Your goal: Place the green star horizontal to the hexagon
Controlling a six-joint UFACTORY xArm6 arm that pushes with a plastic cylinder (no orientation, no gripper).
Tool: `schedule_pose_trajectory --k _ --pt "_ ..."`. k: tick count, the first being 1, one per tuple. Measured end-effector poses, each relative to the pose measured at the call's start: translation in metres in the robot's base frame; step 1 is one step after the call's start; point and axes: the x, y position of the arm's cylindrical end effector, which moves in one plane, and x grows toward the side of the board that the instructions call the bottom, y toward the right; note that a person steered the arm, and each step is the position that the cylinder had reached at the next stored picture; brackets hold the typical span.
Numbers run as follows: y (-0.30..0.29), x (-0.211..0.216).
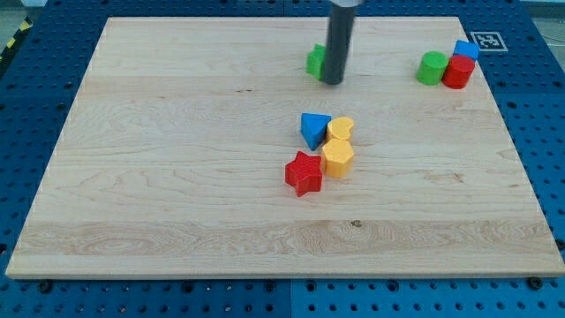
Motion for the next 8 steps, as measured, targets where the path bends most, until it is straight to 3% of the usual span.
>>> schedule_pose_trajectory --k 2,3,6,8 --pt "0.058 -0.010" --pt "0.048 -0.034" --pt "-0.124 -0.029" --pt "-0.138 -0.056"
